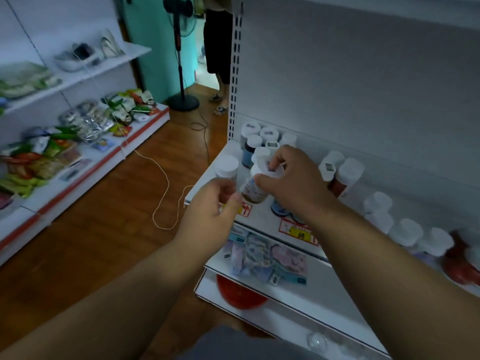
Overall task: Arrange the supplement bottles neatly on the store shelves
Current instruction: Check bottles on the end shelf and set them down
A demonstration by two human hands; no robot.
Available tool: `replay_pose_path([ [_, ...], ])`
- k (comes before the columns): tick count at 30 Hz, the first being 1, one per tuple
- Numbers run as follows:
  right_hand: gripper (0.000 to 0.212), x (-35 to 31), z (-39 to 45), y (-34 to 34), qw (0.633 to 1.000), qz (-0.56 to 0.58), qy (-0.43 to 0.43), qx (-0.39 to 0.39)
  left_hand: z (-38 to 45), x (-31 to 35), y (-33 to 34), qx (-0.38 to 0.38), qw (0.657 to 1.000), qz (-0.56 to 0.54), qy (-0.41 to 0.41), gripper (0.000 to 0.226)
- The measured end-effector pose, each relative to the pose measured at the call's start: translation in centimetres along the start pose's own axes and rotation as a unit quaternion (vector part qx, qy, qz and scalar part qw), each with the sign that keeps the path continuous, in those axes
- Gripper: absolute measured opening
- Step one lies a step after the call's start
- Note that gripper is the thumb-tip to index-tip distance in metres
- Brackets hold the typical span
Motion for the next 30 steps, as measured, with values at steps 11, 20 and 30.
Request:
replay_pose_path([
  [11, 0.030, 1.6, 6.4, 4.4, 0.986, -0.151, 0.053, -0.051, 7.4, -2.5, -2.8, -0.002, 0.958, 0.277, 0.078, 0.048],
  [20, 0.029, 1.4, 7.4, 7.5, 0.981, -0.165, 0.092, -0.036, 9.9, -4.8, -4.0, -0.140, 0.921, 0.333, 0.144, 0.057],
  [30, 0.029, 0.9, 7.0, 7.9, 0.983, -0.161, 0.086, -0.029, 10.7, -5.6, -4.3, -0.145, 0.913, 0.339, 0.175, 0.055],
])
Point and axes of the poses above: each hand's wrist, its own z-axis towards the middle knuckle, its own y-axis out of the palm, x = y × z, the point moved 2 cm from there along z, towards the middle knuckle, and after that the axes turned 10 degrees about -x, right-handed, at the moved point
